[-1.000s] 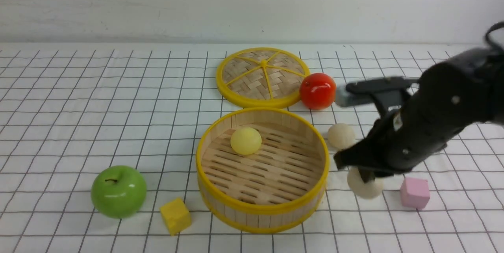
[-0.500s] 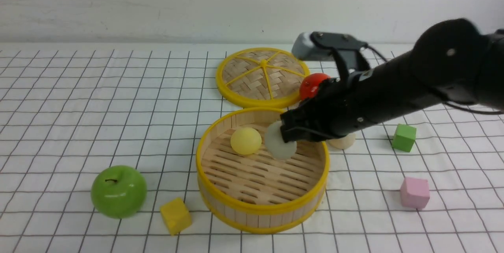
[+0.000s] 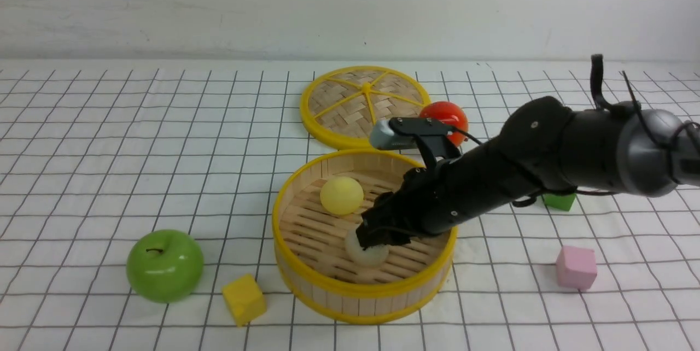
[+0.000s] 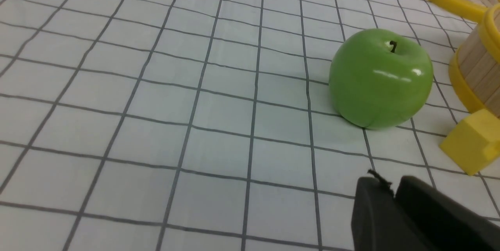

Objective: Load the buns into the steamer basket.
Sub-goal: Use the right arm to put the steamed stuffed bun into the steamer, then use the right arm to grab a steamed stuffed bun

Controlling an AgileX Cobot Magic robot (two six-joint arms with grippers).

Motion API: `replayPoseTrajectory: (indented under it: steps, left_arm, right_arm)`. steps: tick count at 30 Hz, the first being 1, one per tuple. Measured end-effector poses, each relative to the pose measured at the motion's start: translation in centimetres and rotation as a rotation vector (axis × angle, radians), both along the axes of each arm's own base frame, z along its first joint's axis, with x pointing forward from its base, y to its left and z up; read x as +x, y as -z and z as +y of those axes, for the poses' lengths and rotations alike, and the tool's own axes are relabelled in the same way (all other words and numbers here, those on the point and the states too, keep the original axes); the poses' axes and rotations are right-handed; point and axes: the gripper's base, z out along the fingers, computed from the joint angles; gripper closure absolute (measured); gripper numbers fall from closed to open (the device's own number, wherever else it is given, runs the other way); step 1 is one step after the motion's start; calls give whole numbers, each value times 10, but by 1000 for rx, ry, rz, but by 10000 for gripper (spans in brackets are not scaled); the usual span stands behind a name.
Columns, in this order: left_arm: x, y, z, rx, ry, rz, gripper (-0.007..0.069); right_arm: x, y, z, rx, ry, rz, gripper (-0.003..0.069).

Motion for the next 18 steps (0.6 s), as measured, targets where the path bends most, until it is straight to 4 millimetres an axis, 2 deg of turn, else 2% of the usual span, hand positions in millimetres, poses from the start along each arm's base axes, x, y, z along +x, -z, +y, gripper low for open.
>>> replayPoseTrajectory:
  steps: [2,5,7,8,11,14,16,18]
  left_arm:
    - [0,0,0,0,0,0,550]
    - [0,0,0,0,0,0,546]
    - [0,0,0,0,0,0,543]
    - [0,0,0,0,0,0,543]
    - [0,0,0,0,0,0,542]
    - [0,0,0,0,0,0,540]
    - [0,0,0,0,0,0,538]
    - [0,0,0,0,0,0,534]
  right_arm:
    - [0,-8,-1,18,-15,15,269]
    - [5,-41,-14,52,-29,6,200]
    - [13,-64,-28,43,-9,-32,185]
    - [14,-68,-29,44,-3,-38,183]
    - [33,-88,-61,-55,90,-97,183]
    - [46,-79,-88,-205,207,-86,193]
    - [50,-72,-93,-241,245,-71,201]
    - [59,-53,-98,-304,319,-38,230]
